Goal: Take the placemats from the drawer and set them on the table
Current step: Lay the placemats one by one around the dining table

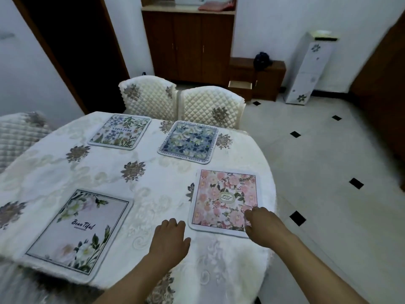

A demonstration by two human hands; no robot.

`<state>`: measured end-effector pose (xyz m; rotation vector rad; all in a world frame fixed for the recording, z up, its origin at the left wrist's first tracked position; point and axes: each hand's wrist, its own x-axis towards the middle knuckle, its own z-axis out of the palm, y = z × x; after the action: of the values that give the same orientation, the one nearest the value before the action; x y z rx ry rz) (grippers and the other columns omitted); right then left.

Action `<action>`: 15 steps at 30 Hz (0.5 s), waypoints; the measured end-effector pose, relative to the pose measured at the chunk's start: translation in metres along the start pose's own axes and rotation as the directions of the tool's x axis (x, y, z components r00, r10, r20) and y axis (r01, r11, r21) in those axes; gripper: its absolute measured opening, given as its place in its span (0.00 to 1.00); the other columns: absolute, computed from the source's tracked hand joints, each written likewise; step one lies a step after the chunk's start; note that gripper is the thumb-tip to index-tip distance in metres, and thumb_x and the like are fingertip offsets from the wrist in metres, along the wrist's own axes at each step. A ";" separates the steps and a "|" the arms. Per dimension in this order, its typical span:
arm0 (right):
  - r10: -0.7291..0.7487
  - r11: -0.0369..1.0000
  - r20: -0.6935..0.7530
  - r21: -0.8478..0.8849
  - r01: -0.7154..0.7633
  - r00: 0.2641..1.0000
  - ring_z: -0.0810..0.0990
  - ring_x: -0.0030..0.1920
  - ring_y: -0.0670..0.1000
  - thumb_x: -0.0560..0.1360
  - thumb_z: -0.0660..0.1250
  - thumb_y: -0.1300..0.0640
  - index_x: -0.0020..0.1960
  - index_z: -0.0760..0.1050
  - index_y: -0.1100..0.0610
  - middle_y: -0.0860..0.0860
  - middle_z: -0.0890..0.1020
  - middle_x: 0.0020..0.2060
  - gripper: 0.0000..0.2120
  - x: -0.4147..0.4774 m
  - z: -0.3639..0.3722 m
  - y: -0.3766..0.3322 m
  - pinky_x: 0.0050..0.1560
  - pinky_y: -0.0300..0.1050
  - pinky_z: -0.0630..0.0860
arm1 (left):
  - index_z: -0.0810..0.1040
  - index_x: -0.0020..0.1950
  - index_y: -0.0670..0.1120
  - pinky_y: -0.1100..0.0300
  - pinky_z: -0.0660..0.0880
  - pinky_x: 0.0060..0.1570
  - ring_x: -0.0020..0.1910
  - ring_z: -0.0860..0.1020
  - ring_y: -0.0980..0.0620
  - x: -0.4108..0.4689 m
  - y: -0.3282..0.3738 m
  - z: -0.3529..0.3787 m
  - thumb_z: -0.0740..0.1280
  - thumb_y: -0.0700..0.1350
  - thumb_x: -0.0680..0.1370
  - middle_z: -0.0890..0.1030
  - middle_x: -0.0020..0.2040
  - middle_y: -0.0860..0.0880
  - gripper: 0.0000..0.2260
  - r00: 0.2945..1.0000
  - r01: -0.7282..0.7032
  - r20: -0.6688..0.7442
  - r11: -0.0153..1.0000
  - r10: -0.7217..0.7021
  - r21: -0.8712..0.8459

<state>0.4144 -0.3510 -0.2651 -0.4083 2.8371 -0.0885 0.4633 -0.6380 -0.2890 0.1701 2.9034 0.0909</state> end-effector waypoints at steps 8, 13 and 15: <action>-0.411 0.901 0.104 -0.102 0.421 0.906 0.76 0.54 0.59 0.76 0.61 0.52 0.59 0.73 0.57 0.57 0.77 0.52 0.14 0.134 0.005 0.078 0.47 0.48 0.71 | 0.74 0.58 0.46 0.51 0.67 0.55 0.53 0.74 0.43 0.055 0.069 0.021 0.61 0.55 0.78 0.77 0.52 0.46 0.15 0.959 0.282 -0.016 0.959 -0.282 -0.001; -0.598 0.775 0.189 -0.114 0.622 0.779 0.75 0.54 0.59 0.76 0.60 0.54 0.59 0.73 0.56 0.57 0.77 0.53 0.13 0.167 -0.003 0.102 0.48 0.49 0.71 | 0.73 0.62 0.47 0.51 0.67 0.56 0.55 0.73 0.44 0.063 0.118 0.021 0.60 0.56 0.78 0.77 0.55 0.46 0.18 0.890 0.457 0.026 0.889 -0.456 -0.029; -0.634 0.737 0.216 -0.126 0.664 0.743 0.74 0.54 0.59 0.77 0.60 0.54 0.60 0.72 0.56 0.57 0.77 0.53 0.13 0.177 -0.006 0.105 0.49 0.50 0.70 | 0.72 0.63 0.47 0.51 0.67 0.56 0.55 0.73 0.43 0.062 0.133 0.020 0.60 0.56 0.78 0.76 0.55 0.46 0.18 0.866 0.500 0.033 0.864 -0.499 -0.050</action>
<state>0.2213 -0.3003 -0.3152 -1.3823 2.4097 0.0868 0.4221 -0.4974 -0.3127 -0.5906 2.8169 0.0809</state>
